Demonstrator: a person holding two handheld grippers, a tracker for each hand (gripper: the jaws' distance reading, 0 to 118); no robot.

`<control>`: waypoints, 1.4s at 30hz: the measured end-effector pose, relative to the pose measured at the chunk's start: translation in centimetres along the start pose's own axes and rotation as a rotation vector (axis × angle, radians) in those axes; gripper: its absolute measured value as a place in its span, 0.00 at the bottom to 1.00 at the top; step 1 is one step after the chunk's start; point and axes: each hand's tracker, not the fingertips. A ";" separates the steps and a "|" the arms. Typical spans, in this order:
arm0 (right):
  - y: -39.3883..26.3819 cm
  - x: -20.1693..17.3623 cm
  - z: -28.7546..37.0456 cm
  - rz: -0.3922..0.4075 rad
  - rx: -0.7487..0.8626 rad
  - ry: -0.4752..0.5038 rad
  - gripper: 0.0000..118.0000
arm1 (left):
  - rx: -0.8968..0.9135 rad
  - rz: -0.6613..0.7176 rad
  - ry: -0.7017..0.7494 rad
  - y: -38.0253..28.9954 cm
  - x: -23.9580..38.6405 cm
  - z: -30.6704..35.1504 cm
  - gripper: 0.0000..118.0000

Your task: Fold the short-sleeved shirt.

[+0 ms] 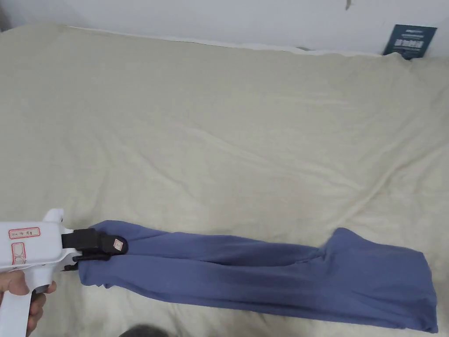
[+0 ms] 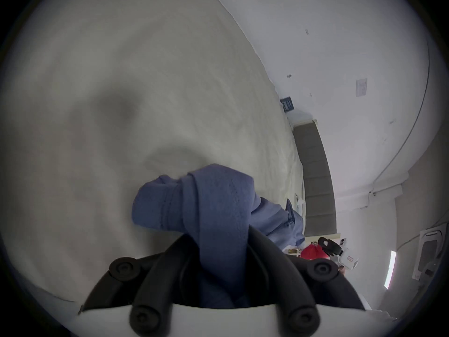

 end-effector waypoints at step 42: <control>-2.5 0.8 0.0 0.170 -0.116 0.107 0.00 | -0.067 -0.687 0.569 -20.1 33.3 -14.8 0.00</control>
